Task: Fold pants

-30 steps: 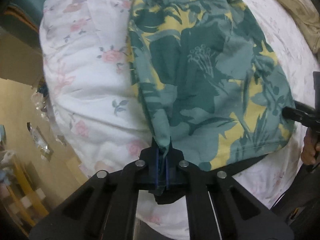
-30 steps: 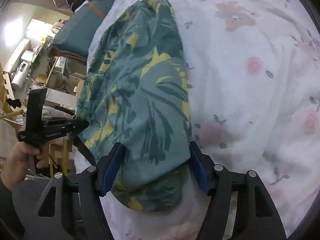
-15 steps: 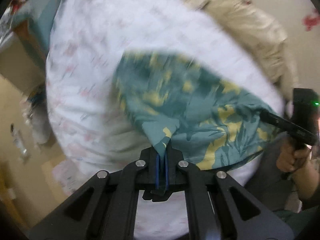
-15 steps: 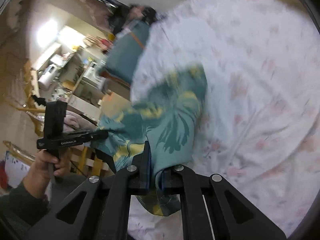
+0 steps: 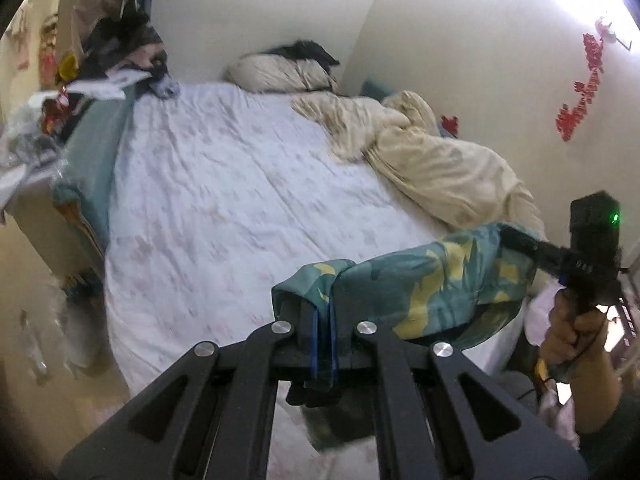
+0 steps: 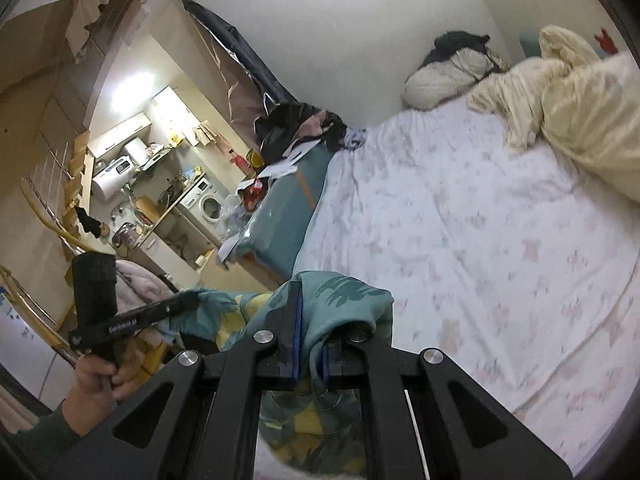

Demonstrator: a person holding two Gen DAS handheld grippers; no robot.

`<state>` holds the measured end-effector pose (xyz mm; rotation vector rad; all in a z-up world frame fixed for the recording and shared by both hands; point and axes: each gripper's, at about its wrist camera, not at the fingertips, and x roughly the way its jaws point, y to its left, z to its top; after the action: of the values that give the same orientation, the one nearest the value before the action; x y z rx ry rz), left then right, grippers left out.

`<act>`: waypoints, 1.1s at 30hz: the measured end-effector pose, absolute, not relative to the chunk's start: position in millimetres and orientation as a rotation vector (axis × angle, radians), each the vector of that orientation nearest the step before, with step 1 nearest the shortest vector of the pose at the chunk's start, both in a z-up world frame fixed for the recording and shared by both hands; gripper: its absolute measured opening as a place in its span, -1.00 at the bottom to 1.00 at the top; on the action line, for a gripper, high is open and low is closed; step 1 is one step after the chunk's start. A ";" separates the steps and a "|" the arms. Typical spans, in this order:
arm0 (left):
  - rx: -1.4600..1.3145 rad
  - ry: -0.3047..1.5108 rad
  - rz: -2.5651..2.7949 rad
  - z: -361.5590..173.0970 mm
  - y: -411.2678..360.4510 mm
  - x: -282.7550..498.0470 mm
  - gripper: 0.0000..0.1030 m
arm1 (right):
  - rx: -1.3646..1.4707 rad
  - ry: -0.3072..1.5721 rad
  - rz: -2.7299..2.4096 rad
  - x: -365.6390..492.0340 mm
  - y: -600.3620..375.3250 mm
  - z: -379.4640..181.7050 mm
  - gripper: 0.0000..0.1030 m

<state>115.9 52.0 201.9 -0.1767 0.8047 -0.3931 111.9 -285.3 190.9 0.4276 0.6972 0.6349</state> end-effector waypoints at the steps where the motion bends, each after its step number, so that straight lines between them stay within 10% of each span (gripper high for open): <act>1: -0.170 0.794 -0.373 203.3 53.9 121.6 -0.96 | 0.420 0.698 0.627 122.5 -281.8 193.9 -0.87; 12: -0.198 0.747 -0.293 174.7 73.5 117.3 -0.95 | 0.340 0.684 0.648 134.8 -256.6 186.2 -0.87; 26: -0.376 1.368 -0.191 -92.9 39.3 38.1 -0.95 | 0.430 1.353 0.419 49.1 -278.6 -96.2 -0.85; 33: -0.227 1.403 -0.052 -101.7 47.2 31.9 -0.84 | 0.356 1.458 0.231 37.5 -305.1 -103.7 -0.42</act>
<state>31.9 47.2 -101.7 -0.2271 1.4034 -0.0519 37.5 -305.1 -103.7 0.3556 1.4582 0.2306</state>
